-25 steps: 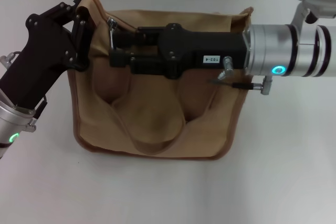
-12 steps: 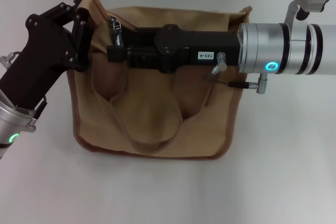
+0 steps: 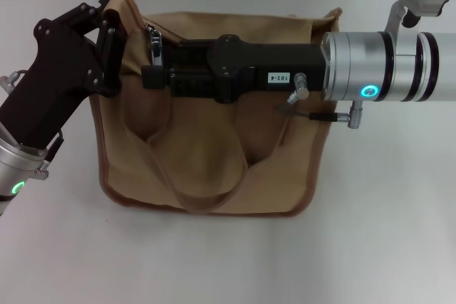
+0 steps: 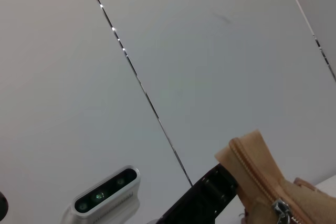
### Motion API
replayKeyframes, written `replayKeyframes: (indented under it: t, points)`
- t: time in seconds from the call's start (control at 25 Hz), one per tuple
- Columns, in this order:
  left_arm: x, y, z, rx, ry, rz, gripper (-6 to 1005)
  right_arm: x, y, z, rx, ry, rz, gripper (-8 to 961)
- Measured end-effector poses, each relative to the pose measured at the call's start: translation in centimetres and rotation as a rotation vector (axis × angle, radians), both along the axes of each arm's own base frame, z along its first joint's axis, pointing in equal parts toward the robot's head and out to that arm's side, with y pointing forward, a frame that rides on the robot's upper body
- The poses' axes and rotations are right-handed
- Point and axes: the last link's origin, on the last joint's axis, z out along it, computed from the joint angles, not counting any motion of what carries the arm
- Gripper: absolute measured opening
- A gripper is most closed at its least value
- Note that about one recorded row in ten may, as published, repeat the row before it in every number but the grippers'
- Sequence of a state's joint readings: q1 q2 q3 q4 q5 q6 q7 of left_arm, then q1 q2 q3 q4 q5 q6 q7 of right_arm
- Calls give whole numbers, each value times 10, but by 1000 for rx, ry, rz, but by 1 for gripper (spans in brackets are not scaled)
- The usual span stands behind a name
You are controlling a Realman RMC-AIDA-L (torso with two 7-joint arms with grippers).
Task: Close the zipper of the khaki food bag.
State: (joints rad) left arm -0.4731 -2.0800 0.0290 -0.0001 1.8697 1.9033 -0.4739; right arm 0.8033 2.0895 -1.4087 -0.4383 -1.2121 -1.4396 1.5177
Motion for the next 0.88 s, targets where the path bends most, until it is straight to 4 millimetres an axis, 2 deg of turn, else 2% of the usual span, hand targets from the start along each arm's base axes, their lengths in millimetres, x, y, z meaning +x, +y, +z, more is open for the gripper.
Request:
replayKeyframes:
  t: [0.2, 0.6, 0.88]
  points:
    - [0, 0, 0, 0, -1, 0, 26, -1, 2, -1, 0, -7, -9, 545]
    - [0, -1, 0, -2, -5, -1, 26, 0, 4, -2, 22, -10, -13, 433]
    - [0, -2, -1, -5, -6, -1, 26, 0, 6, -3, 30, -21, -24, 223]
